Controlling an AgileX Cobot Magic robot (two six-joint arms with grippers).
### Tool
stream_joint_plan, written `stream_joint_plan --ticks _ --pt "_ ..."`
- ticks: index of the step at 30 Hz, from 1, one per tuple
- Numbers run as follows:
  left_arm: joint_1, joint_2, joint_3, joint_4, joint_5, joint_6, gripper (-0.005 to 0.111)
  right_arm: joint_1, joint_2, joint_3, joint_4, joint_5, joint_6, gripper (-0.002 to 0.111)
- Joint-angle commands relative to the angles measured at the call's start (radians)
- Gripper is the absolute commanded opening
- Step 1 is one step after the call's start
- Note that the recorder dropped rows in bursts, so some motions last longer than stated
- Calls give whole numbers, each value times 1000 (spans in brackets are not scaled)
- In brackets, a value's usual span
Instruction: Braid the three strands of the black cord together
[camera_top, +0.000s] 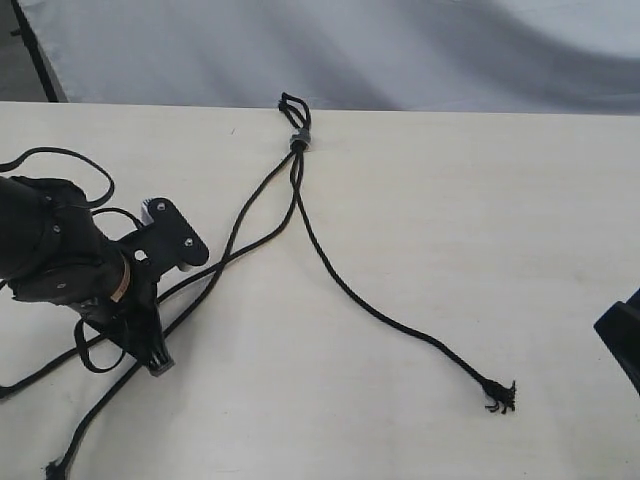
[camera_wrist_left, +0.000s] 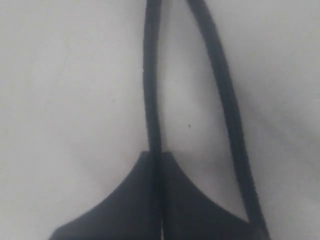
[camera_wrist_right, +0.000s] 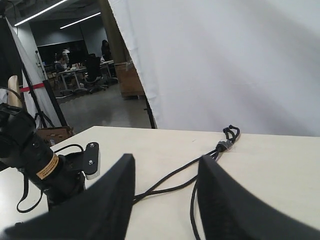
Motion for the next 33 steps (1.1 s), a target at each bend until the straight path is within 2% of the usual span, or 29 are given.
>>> stream_joint_plan --ticks 1,3,5,8,9,11,15,23,25,29,33 --pt "-16 20 36 -157 -61 3 0 -1 -7 4 0 2 -3 40" --pt "-66 20 36 -256 -37 81 0 -1 -7 4 0 2 -3 40" --pt "-197 20 29 -352 -39 147 0 -1 -7 4 0 2 -5 40" --pt "-360 20 -21 -389 -24 147 0 -1 -7 4 -7 2 -7 40" --pt "-422 20 -59 -380 24 155 0 -1 -7 4 -9 2 -7 40" --pt "-446 20 -111 -316 140 123 0 -1 -7 4 -9 2 -9 40" --pt "-394 -14 -127 -112 270 -59 0 -1 -7 4 -9 2 -11 40" --pt "-292 -111 -125 -74 298 -77 0 -1 -7 4 -9 2 -21 40" --pt "-262 -113 -100 -74 264 -57 0 -1 -7 4 -9 2 -21 40" --pt "-194 -113 2 -80 107 -53 0 -1 -7 4 -9 2 -21 40" --pt "-135 -113 82 -80 63 -87 0 -1 -7 4 -9 2 -29 40"
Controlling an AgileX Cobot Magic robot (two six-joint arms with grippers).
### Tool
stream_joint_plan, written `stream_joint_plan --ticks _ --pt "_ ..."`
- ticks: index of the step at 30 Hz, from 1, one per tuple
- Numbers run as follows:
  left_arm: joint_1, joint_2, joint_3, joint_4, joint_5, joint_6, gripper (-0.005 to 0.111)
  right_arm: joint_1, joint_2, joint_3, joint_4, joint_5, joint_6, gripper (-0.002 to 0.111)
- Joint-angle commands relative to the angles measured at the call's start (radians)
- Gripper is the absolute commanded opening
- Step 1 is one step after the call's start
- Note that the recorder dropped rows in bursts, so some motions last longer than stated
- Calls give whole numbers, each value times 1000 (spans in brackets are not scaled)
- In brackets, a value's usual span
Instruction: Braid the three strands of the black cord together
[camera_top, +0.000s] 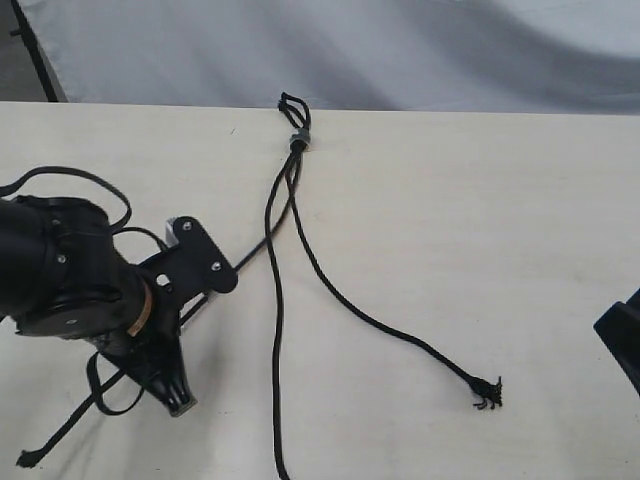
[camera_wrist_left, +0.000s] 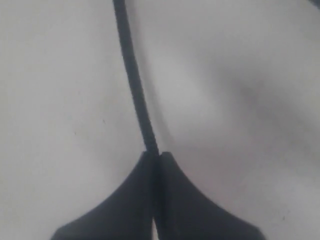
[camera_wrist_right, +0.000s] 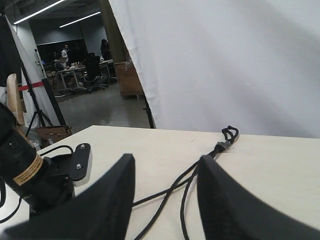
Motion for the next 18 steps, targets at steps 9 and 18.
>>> stream_joint_plan --ticks 9,18 --pt "75 -5 103 -4 -93 -41 0 -1 -7 4 -9 0 -19 40" --pt "75 -5 103 -4 -112 -126 8 -1 -7 4 -9 -2 -19 40"
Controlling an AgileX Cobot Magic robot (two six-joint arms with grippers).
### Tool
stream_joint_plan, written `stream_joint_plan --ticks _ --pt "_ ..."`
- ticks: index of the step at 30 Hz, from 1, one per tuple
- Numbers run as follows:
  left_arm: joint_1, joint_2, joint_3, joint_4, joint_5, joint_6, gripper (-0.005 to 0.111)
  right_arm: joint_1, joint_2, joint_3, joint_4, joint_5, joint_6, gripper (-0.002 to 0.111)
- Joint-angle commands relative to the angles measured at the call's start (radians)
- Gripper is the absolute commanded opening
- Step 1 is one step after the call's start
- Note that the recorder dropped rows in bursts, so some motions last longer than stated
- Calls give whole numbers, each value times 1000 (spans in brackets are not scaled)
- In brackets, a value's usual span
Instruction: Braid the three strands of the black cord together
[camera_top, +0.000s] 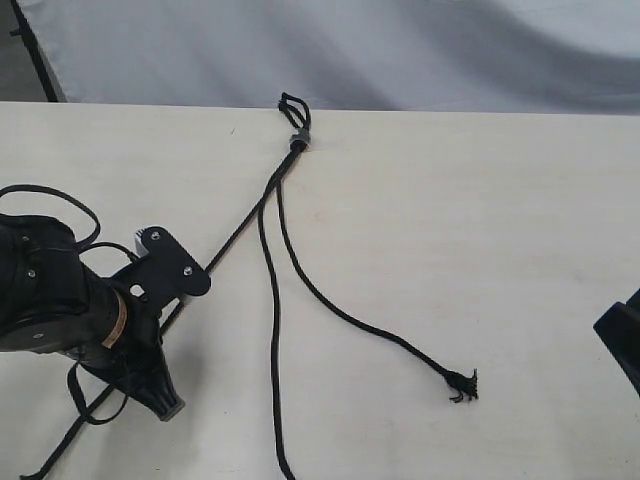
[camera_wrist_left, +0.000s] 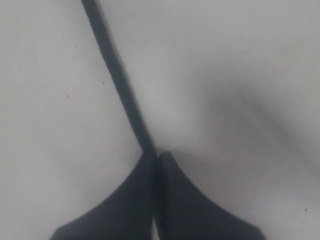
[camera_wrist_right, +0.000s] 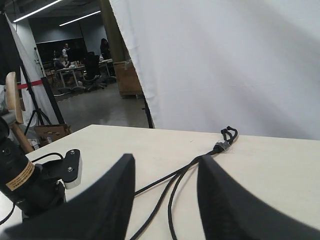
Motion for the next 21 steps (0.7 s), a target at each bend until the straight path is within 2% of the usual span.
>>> stream_joint_plan --ticks 1,6,9,14,21 --pt "2 -5 13 -12 3 -61 13 -1 -7 4 -9 -2 -7 40" --pt "2 -5 13 -15 -3 -61 43 -1 -7 4 -9 12 -6 40" --pt "2 -17 13 -15 -1 -61 53 -1 -7 -44 -9 85 -4 40" --pt "2 -134 13 -49 30 -61 57 -1 68 -112 16 73 26 40" --pt "2 -371 18 -101 98 -66 57 9 474 -274 44 198 41 40"
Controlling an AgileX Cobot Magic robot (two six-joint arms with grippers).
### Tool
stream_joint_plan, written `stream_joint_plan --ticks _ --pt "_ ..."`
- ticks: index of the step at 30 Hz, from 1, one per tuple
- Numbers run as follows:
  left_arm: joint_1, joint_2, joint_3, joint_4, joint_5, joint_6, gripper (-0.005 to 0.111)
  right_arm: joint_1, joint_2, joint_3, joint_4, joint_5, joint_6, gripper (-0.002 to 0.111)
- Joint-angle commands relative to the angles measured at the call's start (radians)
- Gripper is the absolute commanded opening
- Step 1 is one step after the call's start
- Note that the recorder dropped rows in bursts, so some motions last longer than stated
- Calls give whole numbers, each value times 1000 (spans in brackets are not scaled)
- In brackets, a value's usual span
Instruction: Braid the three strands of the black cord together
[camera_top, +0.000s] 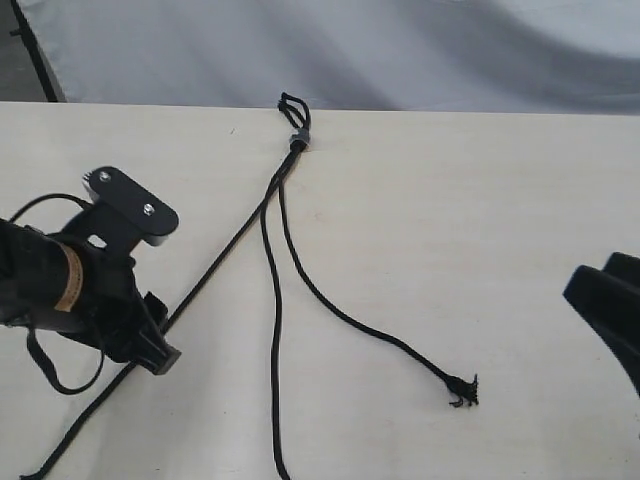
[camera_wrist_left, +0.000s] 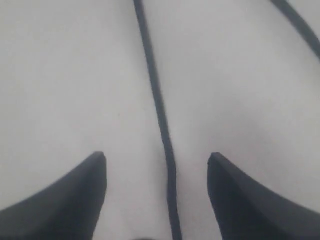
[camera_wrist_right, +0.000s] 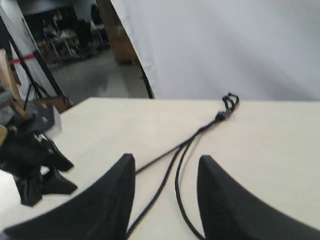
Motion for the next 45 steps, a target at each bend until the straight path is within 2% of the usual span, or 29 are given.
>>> stream_joint_plan --ticks 1,4,7,8,10,12,15,23,36,38,42,45 --pt "2 -130 13 -49 35 -10 57 22 273 -127 12 111 0 40" --pt "2 -183 49 -54 32 -10 57 101 482 -253 44 207 -46 40" --pt "2 -212 89 -56 32 -33 57 235 706 -369 62 253 -72 40" --pt "2 -217 105 -56 32 -41 57 312 852 -433 60 273 -75 40" --pt "2 -219 113 -54 37 -56 57 396 1045 -534 54 362 -75 40" --pt "2 -219 113 -54 40 -75 57 447 1212 -627 39 456 -80 40" --pt "2 -219 113 -54 44 -77 57 497 1389 -708 35 494 -92 40" --pt "2 -219 113 -54 44 -80 57 520 1522 -750 23 499 -95 40" --pt "2 -219 113 -54 42 -76 57 520 1590 -750 5 465 -172 39" --pt "2 -219 113 -54 42 -76 57 520 1592 -750 -7 465 -173 32" --pt "2 -219 113 -54 42 -76 57 520 1590 -750 -54 470 -173 3" --pt "2 -219 113 -54 42 -76 57 520 1569 -756 -106 502 -171 0"
